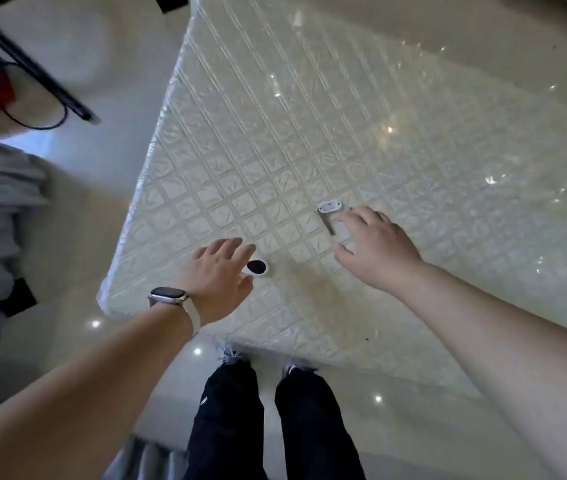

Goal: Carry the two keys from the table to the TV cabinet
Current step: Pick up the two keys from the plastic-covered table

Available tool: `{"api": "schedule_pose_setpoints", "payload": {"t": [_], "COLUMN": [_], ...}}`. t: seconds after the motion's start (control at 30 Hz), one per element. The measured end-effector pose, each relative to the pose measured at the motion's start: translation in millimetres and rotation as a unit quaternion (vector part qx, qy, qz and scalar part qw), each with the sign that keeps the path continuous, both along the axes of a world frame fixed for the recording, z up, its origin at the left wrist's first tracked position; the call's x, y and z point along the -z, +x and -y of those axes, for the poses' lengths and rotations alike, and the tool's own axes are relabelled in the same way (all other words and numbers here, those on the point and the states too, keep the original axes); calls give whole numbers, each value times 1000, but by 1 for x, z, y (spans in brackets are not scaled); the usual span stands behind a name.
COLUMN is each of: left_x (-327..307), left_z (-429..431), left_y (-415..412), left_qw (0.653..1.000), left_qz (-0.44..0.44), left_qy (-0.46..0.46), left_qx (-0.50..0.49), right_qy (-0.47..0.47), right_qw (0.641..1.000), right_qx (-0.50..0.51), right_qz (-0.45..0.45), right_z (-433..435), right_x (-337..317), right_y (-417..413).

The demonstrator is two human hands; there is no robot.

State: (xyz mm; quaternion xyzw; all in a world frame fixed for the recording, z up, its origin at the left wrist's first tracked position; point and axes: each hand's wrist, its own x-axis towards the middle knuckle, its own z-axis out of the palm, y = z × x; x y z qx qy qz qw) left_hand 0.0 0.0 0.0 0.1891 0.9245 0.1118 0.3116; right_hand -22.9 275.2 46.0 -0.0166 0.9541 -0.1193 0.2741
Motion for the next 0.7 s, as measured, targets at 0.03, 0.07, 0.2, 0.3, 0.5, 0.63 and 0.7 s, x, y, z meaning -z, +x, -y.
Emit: {"api": "schedule_pose_setpoints", "payload": {"t": [0.03,0.07,0.2,0.3,0.5,0.63,0.7], "left_x": [11,22,51,61,69,71,72], "left_z": [0,-1,-2,0,3,10,12], "left_y": [1,2,20,26,27,22,22], "left_qw": [1000,1000,998,992,978,975,974], "left_qz": [0,-14,-50,-91,-120,-103,-107], "left_qy": [2,11,18,46,112,94,92], "left_qx": [-6,-15,-30,-68,-132,-172,-178], "right_qy": [1,9,33,27,27,14,4], "right_qw": [1000,1000,999,997,994,992,992], "right_qx": [2,3,14,25,43,52,50], "right_qz": [-3,-9,-25,-65,-93,-113,-118], "right_z": [0,-1,-2,-3,2,8,10], "right_x": [15,29,68,86,109,114,116], "right_y": [-2,-5,-13,-20,-28,-34,-34]}}
